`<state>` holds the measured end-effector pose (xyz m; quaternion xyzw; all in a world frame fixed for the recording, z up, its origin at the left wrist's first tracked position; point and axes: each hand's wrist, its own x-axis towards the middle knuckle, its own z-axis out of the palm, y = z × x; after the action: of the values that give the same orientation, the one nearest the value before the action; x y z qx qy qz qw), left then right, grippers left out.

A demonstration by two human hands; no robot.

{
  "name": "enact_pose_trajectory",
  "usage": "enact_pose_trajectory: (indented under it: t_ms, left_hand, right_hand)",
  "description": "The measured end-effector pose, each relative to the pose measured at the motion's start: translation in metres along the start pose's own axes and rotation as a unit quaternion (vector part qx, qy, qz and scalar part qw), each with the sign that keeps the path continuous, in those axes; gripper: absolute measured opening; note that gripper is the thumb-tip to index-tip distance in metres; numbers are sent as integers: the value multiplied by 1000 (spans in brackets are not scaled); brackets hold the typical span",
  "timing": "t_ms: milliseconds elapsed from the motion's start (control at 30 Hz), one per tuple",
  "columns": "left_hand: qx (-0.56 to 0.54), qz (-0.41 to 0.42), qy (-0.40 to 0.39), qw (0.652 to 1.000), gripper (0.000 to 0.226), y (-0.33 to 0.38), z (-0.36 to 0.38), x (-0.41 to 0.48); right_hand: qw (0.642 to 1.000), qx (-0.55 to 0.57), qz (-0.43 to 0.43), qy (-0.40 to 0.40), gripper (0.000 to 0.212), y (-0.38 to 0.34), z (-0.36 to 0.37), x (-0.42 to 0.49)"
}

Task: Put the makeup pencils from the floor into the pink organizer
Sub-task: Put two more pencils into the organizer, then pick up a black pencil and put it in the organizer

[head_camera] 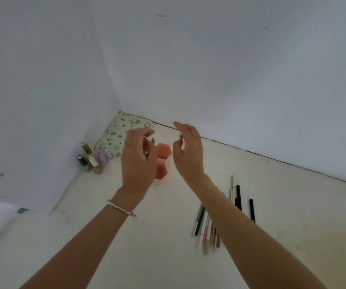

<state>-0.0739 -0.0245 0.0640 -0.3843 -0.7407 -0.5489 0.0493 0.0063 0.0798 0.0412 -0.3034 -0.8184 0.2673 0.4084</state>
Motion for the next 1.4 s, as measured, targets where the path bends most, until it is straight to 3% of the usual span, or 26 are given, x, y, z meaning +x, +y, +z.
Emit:
enact_pose_trajectory:
  t_ms: [100,200,267,400,600,733,800,867,967,1067,1133,1300,1400]
  left_hand:
    - [50,-32,-187,981,16,15,45,-32]
    - [142,-143,-356,913,23,12,90,-69]
    - [178,-182,-414,874,28,7,108,-86]
    - [220,-211,-451,839,18,3,130,-106]
    - [271,-209,-444,828,18,8,152,-115]
    - [257,-223,-480,809,15,9,158,-111]
    - [238,-215,-456,830,13,14,156,-99]
    - [208,-200,-384,877,15,22,152,-79]
    - [140,-175,-278,934,13,41,146,-44]
    - [56,-159,-237,957,20,58,143,-26]
    - [11,-158,-233,959,31,64,139,-26]
    - [-65,-141,-183,971,51,62,118,-26]
    - [-65,-76,-45,994,44,56,84,2]
  right_hand:
    - [994,24,79,66,42,20,-37,10]
    - [985,27,137,104,42,44,-77,10]
    - [980,17,163,116,41,59,-104,3]
    - [969,-3,213,122,41,89,-145,-20]
    - [951,-25,283,123,40,126,-176,-58]
    - [944,-20,315,101,40,137,-179,-75]
    - [942,-35,321,88,35,143,-181,-81]
    - [937,-69,339,51,28,150,-184,-86]
    - [906,-117,396,-91,29,156,-182,-96]
    - [868,-174,408,-225,42,154,-173,-108]
    - [857,-211,387,-269,45,151,-164,-115]
    - [860,-238,368,-262,27,149,-159,-118]
    - [906,-217,337,-133,29,140,-168,-83]
